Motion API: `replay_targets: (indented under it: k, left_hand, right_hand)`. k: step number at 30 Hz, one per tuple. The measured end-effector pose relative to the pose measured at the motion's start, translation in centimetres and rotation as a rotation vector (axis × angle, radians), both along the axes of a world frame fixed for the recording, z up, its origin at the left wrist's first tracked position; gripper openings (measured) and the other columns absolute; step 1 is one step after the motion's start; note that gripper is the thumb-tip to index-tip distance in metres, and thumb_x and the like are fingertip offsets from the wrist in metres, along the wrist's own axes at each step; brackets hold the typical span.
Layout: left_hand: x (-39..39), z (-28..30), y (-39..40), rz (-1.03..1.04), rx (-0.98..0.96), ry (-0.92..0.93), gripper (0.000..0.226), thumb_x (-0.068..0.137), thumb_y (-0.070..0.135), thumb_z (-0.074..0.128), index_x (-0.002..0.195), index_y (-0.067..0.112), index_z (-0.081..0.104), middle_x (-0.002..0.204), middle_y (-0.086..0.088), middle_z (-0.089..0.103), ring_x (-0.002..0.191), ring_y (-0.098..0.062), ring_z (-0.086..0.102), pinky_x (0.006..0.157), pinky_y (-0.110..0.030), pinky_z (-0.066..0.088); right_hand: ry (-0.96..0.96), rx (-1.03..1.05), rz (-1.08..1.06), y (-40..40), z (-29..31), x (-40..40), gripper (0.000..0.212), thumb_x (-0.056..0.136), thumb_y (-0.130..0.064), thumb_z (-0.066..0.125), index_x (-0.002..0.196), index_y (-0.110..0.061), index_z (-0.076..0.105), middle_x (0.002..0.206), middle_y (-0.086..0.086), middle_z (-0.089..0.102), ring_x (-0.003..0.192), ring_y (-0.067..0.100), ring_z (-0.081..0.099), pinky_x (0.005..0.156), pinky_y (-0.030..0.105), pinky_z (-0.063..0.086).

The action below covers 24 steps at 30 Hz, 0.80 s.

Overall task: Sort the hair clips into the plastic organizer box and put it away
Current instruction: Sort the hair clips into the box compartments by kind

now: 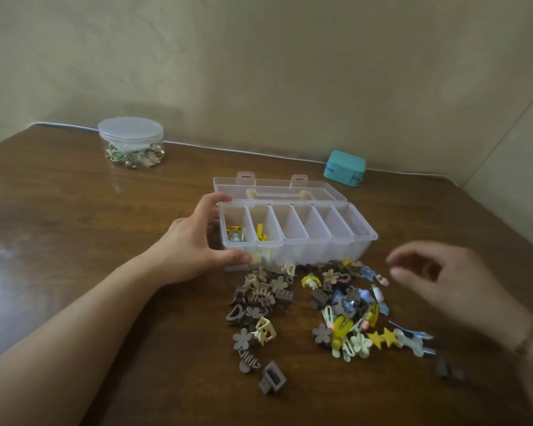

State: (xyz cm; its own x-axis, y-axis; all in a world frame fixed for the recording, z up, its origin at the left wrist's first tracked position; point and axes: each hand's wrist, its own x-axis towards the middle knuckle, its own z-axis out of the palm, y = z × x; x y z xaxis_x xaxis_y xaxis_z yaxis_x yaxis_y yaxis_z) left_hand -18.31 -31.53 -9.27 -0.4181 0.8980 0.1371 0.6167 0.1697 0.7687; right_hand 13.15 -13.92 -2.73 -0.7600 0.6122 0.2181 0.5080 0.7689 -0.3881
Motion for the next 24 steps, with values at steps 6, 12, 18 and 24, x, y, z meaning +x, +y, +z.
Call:
replay_targets:
  k: [6, 12, 18, 24]
  left_hand:
    - [0.0, 0.0, 0.1, -0.003, 0.001, -0.017, 0.1, 0.057, 0.06, 0.079, 0.139, 0.046, 0.023, 0.126, 0.02, 0.046, 0.12, -0.001, 0.044, 0.1, -0.025, 0.034]
    - [0.0, -0.1, 0.1, -0.001, 0.004, -0.021, 0.101, 0.057, 0.059, 0.079, 0.14, 0.044, 0.024, 0.134, 0.015, 0.049, 0.121, -0.002, 0.044, 0.101, -0.024, 0.033]
    - [0.2, 0.1, 0.0, -0.004, -0.005, -0.019, 0.103, 0.055, 0.06, 0.078, 0.141, 0.042, 0.023, 0.143, 0.006, 0.05, 0.12, -0.002, 0.043, 0.102, -0.026, 0.033]
    - [0.0, 0.0, 0.0, 0.009, -0.023, -0.01, 0.105, 0.054, 0.072, 0.077, 0.14, 0.047, 0.022, 0.142, 0.009, 0.051, 0.131, -0.012, 0.045, 0.111, -0.038, 0.032]
  right_hand:
    - [-0.333, -0.049, 0.093, -0.4, -2.0, 4.0, 0.024, 0.09, -0.024, 0.062, 0.091, -0.048, 0.065, 0.105, -0.04, 0.054, 0.094, -0.013, 0.057, 0.07, 0.011, 0.046]
    - [-0.298, -0.069, 0.047, -0.5, -1.9, 4.8, 0.032, 0.086, -0.02, 0.068, 0.093, -0.05, 0.065, 0.104, -0.042, 0.056, 0.094, -0.014, 0.057, 0.074, 0.004, 0.042]
    - [-0.32, -0.156, -0.013, -1.2, -1.3, 3.9, 0.032, 0.081, -0.026, 0.074, 0.096, -0.051, 0.062, 0.088, -0.018, 0.067, 0.08, -0.007, 0.061, 0.062, 0.009, 0.046]
    - [-0.332, -0.143, -0.069, -1.2, -1.1, 2.5, 0.036, 0.083, -0.016, 0.071, 0.096, -0.048, 0.063, 0.076, -0.006, 0.069, 0.065, 0.003, 0.064, 0.057, 0.018, 0.052]
